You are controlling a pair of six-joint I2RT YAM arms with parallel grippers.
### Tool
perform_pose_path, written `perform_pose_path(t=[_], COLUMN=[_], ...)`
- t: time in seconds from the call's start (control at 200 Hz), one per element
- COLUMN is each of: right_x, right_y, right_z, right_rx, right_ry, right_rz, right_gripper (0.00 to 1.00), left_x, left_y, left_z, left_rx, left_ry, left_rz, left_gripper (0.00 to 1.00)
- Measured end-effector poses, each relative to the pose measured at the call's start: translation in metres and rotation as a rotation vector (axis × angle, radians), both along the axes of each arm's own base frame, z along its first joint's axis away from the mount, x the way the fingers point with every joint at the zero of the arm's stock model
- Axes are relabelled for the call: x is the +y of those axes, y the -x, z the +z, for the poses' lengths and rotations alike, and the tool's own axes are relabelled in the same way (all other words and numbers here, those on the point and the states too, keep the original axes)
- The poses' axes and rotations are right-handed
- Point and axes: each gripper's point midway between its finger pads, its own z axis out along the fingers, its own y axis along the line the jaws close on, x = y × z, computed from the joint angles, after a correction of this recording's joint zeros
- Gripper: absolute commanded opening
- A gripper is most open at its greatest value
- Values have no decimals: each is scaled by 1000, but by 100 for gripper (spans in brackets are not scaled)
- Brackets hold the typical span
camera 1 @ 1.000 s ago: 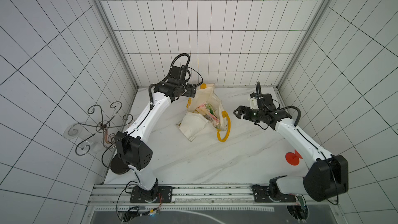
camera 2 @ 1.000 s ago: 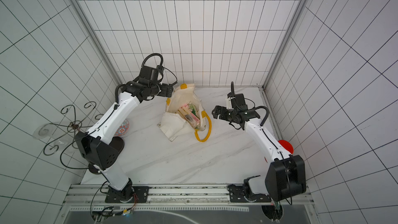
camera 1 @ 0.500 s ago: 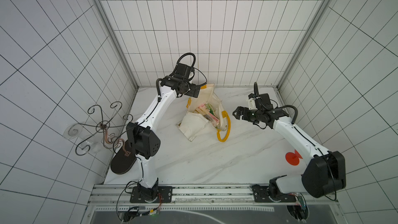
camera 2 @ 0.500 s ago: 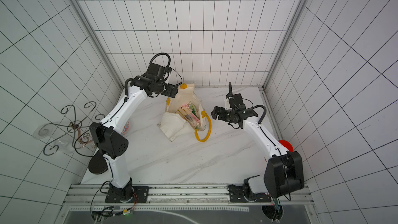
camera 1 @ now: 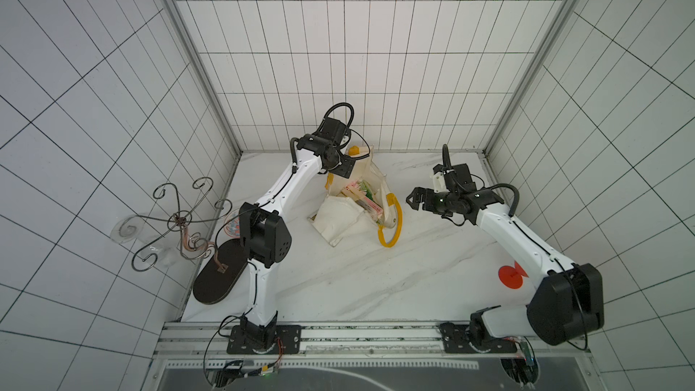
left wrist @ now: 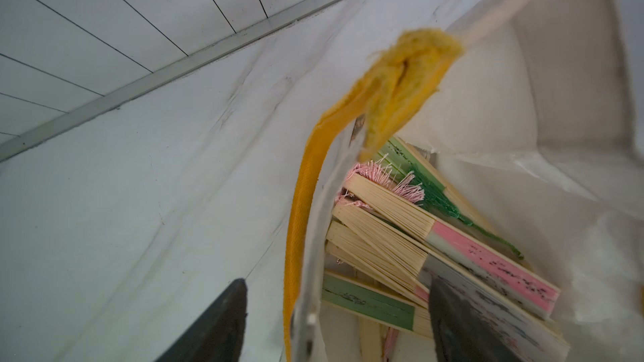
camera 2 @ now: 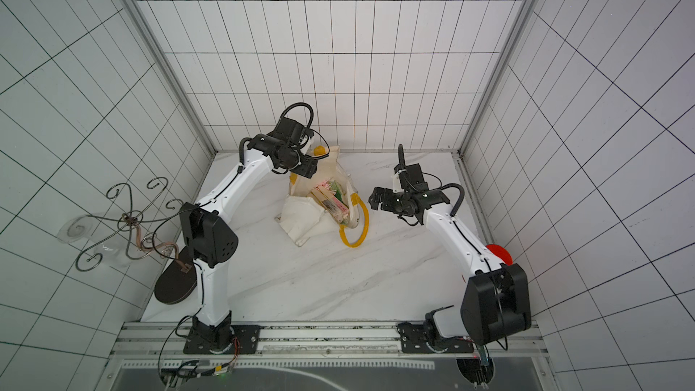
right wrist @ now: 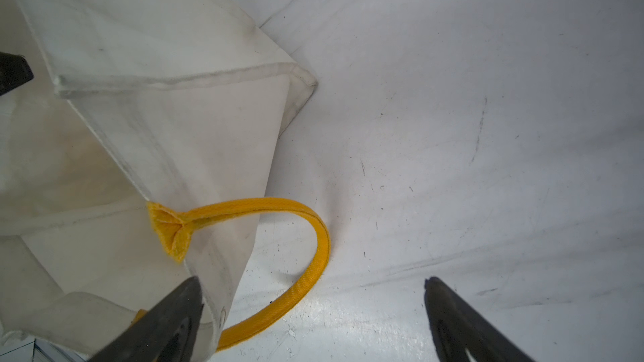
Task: Take out the folding fans from the tote bags
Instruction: Pick up the canvas bag from the center of the board.
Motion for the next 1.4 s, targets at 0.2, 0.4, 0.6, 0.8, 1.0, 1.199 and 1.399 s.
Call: perform_pose_path(t=[0.2,0.4,0.6,0.8,1.0,1.199,1.399], right_x=[2,9,12,12,11,9,9], right_y=[1,5,5,4,3,2,0], right_z=[2,10,14,14,15,15,16], right_rx=[-9,-37,-57,-65,-70,-81,-93], right_ry=[5,5,5,10,18,29,36], right_rz=[14,47,60,64,63,63,67], right_gripper=[99,98,97,97,97,96,93], left_x=[0,-1,0,4,12,14,3], left_y=[0,-3,-9,-16,-26,-35,-22], left_z=[0,3,17,45,65,74,63], left_rx=[1,-16,-63,-149,-235,-294,-312], left_ry=[4,8,8,12,-13,-16,-25], left_rz=[0,1,13,33,71,92,74], left_gripper=[18,0,0,0,0,0,0])
